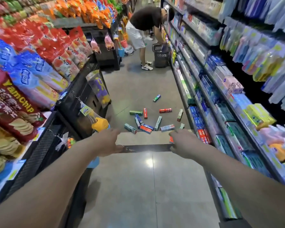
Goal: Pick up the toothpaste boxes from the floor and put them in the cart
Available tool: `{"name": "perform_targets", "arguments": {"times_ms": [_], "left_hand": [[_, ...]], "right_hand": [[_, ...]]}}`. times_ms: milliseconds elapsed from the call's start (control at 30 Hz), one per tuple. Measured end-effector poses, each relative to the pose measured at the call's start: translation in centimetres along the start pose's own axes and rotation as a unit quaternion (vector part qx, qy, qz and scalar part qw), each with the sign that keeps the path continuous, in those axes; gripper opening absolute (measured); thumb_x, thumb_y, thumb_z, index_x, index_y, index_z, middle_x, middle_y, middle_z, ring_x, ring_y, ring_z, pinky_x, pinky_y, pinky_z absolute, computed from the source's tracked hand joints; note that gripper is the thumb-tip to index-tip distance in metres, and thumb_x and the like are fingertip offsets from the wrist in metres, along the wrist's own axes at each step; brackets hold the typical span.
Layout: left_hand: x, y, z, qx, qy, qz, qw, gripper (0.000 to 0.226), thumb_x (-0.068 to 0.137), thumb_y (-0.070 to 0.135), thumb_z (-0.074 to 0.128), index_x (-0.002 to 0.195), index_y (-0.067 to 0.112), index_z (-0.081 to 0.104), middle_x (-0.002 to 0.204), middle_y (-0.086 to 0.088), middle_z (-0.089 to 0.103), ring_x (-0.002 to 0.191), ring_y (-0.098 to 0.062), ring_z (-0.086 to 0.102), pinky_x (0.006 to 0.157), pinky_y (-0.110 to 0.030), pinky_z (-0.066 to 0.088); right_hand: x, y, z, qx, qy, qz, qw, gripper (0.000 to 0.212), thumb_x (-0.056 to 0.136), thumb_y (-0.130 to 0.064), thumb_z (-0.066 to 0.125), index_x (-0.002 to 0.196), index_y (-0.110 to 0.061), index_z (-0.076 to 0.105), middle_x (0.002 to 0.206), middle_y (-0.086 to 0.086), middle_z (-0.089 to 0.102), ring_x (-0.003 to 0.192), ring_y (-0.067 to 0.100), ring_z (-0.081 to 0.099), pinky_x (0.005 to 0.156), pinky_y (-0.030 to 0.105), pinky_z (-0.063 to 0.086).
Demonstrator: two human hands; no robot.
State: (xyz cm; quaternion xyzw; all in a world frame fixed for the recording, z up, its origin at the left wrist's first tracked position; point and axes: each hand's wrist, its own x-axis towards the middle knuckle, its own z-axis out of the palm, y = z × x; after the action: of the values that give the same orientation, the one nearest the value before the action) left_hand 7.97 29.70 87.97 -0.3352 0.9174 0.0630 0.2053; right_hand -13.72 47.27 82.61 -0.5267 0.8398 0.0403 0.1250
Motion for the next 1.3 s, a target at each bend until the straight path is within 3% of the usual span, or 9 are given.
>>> {"name": "perform_targets", "arguments": {"times_ms": [133, 333, 500, 633, 967, 1300], "left_hand": [[4.9, -0.7, -1.5, -0.014, -0.01, -0.009, 1.0, 0.058, 0.092, 0.048, 0.054, 0.138, 0.018, 0.039, 0.135, -0.004, 0.045, 0.122, -0.025, 0.044, 0.09, -0.037, 0.037], [15.4, -3.7, -3.0, -0.04, -0.029, -0.01, 0.999, 0.055, 0.092, 0.046, 0.054, 0.137, 0.018, 0.04, 0.133, -0.003, 0.045, 0.119, -0.024, 0.047, 0.093, -0.039, 0.04], [25.8, -8.4, -5.0, -0.061, -0.037, 0.002, 0.997, 0.067, 0.092, 0.045, 0.055, 0.147, 0.016, 0.03, 0.144, -0.005, 0.039, 0.131, -0.025, 0.04, 0.102, -0.038, 0.038], [33.6, -12.0, -7.8, -0.061, -0.061, 0.015, 0.996, 0.055, 0.092, 0.044, 0.053, 0.135, 0.013, 0.039, 0.138, -0.007, 0.043, 0.126, -0.026, 0.042, 0.102, -0.042, 0.039], [51.2, -15.4, -12.2, -0.068, -0.073, 0.037, 0.994, 0.06, 0.091, 0.046, 0.054, 0.14, 0.017, 0.036, 0.141, -0.004, 0.04, 0.132, -0.026, 0.039, 0.102, -0.04, 0.034], [70.1, -17.2, -9.2, -0.107, -0.087, 0.011, 0.99, 0.07, 0.09, 0.047, 0.054, 0.148, 0.02, 0.029, 0.148, -0.001, 0.036, 0.137, -0.022, 0.032, 0.106, -0.039, 0.035]], "right_hand": [[6.1, 1.5, -1.1, -0.014, -0.018, -0.006, 1.0, 0.045, 0.089, -0.038, 0.057, 0.127, -0.016, 0.05, 0.125, 0.008, 0.051, 0.116, 0.03, 0.05, 0.092, 0.039, 0.042], [17.5, 2.6, -1.0, -0.01, -0.044, -0.016, 0.999, 0.049, 0.085, -0.037, 0.055, 0.13, -0.019, 0.049, 0.123, 0.008, 0.052, 0.114, 0.03, 0.051, 0.092, 0.044, 0.047], [28.6, 2.5, -1.9, -0.017, -0.061, -0.014, 0.998, 0.042, 0.086, -0.036, 0.058, 0.123, -0.017, 0.052, 0.12, 0.008, 0.053, 0.11, 0.03, 0.051, 0.089, 0.042, 0.048], [36.4, 2.7, -3.6, -0.01, -0.083, 0.007, 0.996, 0.04, 0.085, -0.036, 0.058, 0.121, -0.018, 0.053, 0.12, 0.007, 0.054, 0.111, 0.029, 0.052, 0.092, 0.043, 0.047], [53.4, 5.5, -5.2, 0.005, -0.073, 0.022, 0.997, 0.038, 0.088, -0.033, 0.056, 0.122, -0.016, 0.051, 0.117, 0.008, 0.056, 0.111, 0.03, 0.054, 0.085, 0.037, 0.044], [70.8, 9.9, -0.9, 0.0, -0.107, -0.021, 0.994, 0.042, 0.091, -0.027, 0.054, 0.131, -0.017, 0.049, 0.126, 0.008, 0.051, 0.113, 0.027, 0.051, 0.086, 0.036, 0.042]]}}
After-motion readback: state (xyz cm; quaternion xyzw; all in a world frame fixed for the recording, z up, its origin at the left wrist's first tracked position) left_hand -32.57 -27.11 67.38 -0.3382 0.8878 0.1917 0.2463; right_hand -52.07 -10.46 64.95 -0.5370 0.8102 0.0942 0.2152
